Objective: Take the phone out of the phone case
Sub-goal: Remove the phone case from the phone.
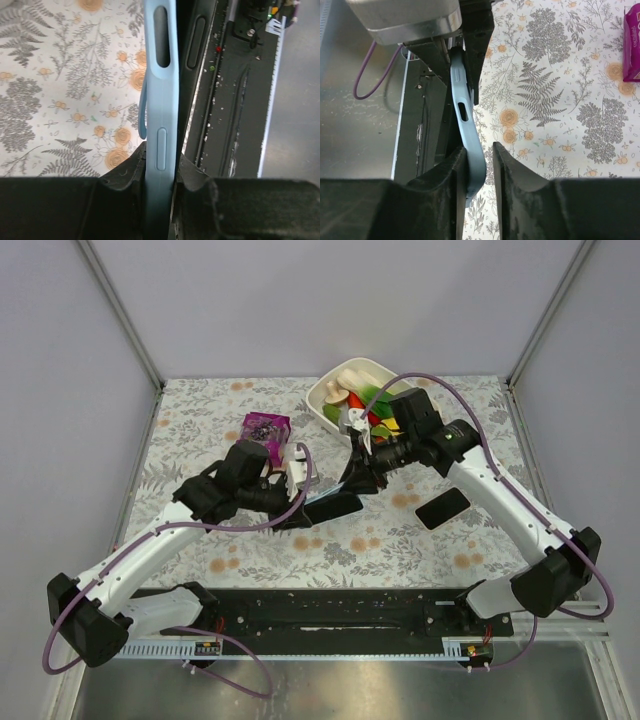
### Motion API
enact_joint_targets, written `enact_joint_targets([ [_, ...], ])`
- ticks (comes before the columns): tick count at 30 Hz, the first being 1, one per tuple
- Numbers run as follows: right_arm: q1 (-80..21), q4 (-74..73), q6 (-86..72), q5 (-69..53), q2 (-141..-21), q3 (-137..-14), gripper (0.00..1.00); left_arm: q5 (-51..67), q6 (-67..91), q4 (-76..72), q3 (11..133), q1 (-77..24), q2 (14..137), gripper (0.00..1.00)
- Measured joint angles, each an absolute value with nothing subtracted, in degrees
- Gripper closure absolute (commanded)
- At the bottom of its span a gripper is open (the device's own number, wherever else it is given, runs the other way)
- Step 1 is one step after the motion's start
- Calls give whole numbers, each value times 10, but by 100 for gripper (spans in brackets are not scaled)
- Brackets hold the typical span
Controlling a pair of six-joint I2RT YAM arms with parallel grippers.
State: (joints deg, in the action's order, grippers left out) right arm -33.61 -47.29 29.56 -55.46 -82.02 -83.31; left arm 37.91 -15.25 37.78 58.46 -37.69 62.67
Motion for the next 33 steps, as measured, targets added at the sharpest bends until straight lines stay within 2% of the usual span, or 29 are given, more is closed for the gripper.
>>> enact_joint_targets([
  [3,-335,-484,309,-545,-817,-834,91,358,-146,364,585,-377,627,100],
  [5,-334,-489,318,-544,-817,-834,100,351,-140,362,585,-377,627,100],
  [12,-326,-500,332,-580,-849,-837,100,334,-138,377,585,-382,628,100],
  [33,-343,-660,353,-709,-996,-908,100,235,-240,517,618,-469,628,100],
])
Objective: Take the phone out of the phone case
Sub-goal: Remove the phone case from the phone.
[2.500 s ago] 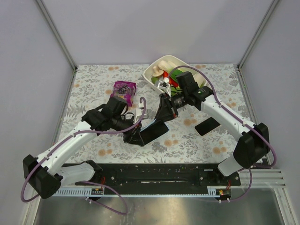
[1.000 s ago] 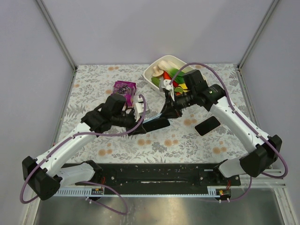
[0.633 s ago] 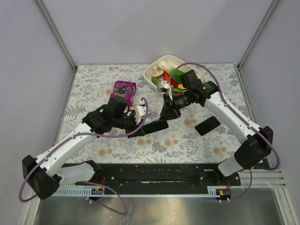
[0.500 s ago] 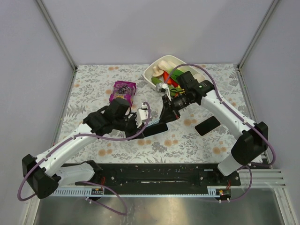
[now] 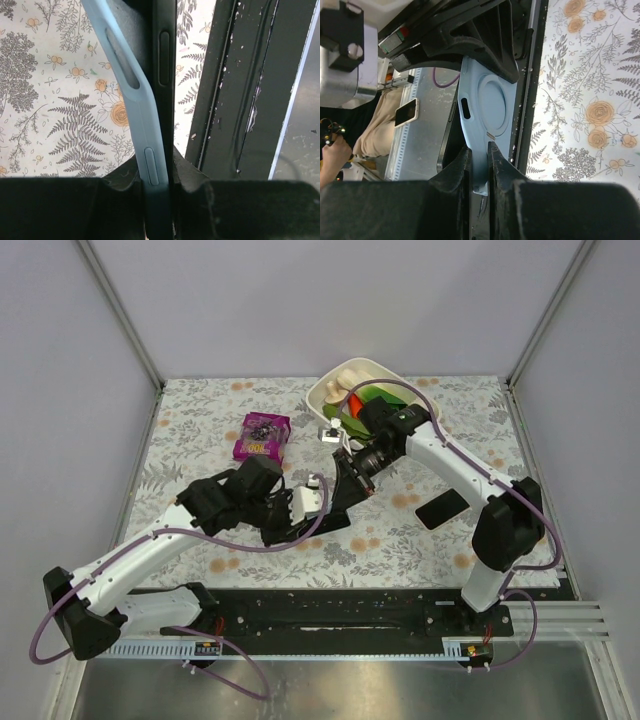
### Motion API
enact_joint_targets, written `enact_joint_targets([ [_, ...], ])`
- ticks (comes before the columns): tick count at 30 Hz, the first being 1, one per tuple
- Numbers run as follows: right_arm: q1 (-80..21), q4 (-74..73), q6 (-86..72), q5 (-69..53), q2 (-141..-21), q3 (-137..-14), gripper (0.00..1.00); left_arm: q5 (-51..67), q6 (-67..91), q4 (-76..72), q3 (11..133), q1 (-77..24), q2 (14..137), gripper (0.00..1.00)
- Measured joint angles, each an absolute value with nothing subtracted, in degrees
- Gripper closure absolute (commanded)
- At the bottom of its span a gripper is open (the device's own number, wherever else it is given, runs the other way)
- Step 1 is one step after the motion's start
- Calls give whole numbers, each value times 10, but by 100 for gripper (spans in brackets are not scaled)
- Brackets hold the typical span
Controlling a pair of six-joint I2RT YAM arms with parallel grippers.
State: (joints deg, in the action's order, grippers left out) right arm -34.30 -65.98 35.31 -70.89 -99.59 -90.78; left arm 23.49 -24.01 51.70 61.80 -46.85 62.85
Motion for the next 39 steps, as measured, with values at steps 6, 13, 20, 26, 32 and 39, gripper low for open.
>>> enact_joint_targets([
  [6,-353,-719,393,-732,-1031,-944,100,227,-243,547,632,-477,629,100],
  [13,-358,-807,505,-755,-1103,-1018,100,201,-245,568,641,-481,636,100],
  [20,-361,-832,583,-761,-1127,-1034,100,179,-246,578,641,-481,640,100],
  [26,-361,-791,502,-733,-1084,-995,90,196,-240,572,640,-477,639,100],
  [32,-373,-611,334,-591,-926,-913,60,256,-229,517,630,-450,632,100],
  [39,-381,-551,249,-474,-882,-937,43,286,-225,456,622,-424,614,100],
])
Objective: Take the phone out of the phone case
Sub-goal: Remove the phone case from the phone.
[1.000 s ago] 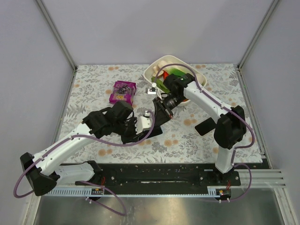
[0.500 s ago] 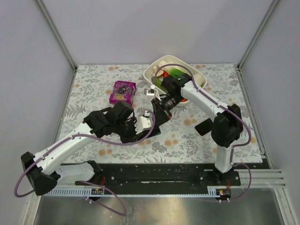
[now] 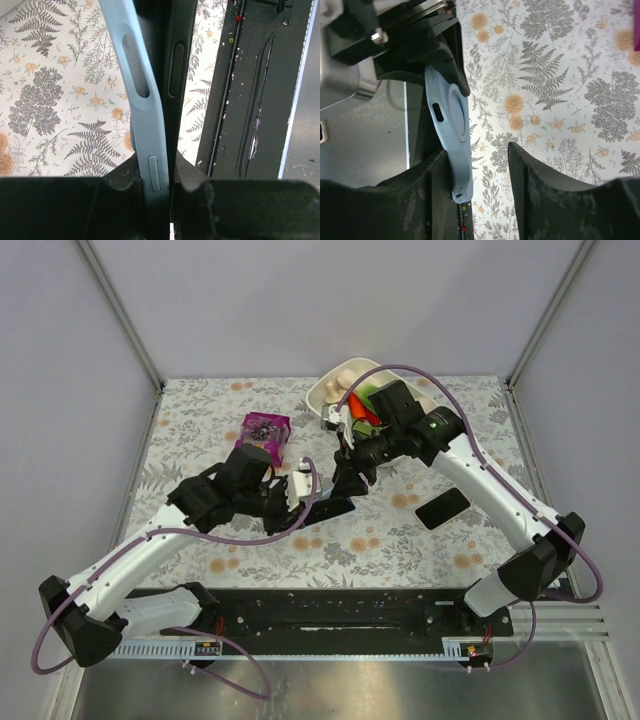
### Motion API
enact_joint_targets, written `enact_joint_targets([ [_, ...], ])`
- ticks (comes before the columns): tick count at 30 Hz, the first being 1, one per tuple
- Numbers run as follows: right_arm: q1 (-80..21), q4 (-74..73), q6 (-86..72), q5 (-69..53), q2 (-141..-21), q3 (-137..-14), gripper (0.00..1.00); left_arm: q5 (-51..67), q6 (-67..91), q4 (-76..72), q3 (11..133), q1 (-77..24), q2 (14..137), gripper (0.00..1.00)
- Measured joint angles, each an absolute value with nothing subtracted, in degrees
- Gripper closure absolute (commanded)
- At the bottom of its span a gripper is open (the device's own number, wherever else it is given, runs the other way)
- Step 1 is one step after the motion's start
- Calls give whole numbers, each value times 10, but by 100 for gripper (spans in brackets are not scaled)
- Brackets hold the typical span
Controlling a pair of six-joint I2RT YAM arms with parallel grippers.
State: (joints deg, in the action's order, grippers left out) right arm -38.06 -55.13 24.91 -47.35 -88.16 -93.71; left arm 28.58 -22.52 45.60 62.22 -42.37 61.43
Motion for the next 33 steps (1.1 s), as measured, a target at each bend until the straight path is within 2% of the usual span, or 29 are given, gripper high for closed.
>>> enact_joint_targets([
  [2,-381,-553,237,-457,-882,-943,34,287,-225,453,622,-422,614,100],
  [7,-381,-577,231,-421,-882,-970,27,302,-229,413,603,-421,607,100],
  [13,-371,-599,226,-417,-882,-994,25,316,-230,378,594,-421,604,100],
  [23,-306,-617,201,-508,-883,-1041,23,327,-210,282,578,-418,604,100],
  [33,-282,-632,197,-558,-882,-1068,23,328,-188,273,571,-408,613,100],
])
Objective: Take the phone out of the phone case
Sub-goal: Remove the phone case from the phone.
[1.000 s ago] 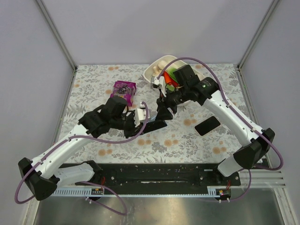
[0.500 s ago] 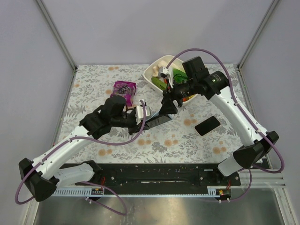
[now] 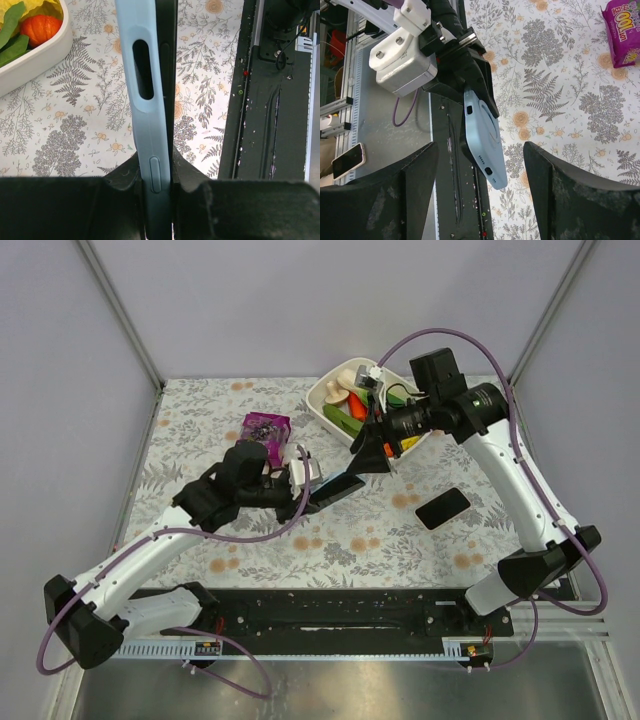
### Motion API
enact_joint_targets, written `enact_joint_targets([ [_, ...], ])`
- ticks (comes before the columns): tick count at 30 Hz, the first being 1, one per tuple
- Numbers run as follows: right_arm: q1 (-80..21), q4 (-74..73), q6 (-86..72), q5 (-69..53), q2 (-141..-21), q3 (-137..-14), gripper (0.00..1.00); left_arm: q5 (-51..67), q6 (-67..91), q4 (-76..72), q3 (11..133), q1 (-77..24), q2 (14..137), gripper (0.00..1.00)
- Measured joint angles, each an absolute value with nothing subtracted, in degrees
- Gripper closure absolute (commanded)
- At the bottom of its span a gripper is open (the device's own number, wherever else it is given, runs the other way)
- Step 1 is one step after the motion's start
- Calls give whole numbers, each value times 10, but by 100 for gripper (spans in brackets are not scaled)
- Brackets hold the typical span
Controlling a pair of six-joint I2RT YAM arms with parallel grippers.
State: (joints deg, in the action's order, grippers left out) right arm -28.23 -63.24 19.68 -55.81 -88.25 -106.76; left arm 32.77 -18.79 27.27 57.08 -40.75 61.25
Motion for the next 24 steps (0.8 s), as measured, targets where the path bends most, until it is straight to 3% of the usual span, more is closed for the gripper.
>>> enact_joint_targets([
  [11,-262,-611,212,-546,-821,-1019,24,372,-138,261,571,-373,613,100],
  [24,-225,-438,182,-558,-760,-870,28,503,-17,190,594,-318,631,100],
])
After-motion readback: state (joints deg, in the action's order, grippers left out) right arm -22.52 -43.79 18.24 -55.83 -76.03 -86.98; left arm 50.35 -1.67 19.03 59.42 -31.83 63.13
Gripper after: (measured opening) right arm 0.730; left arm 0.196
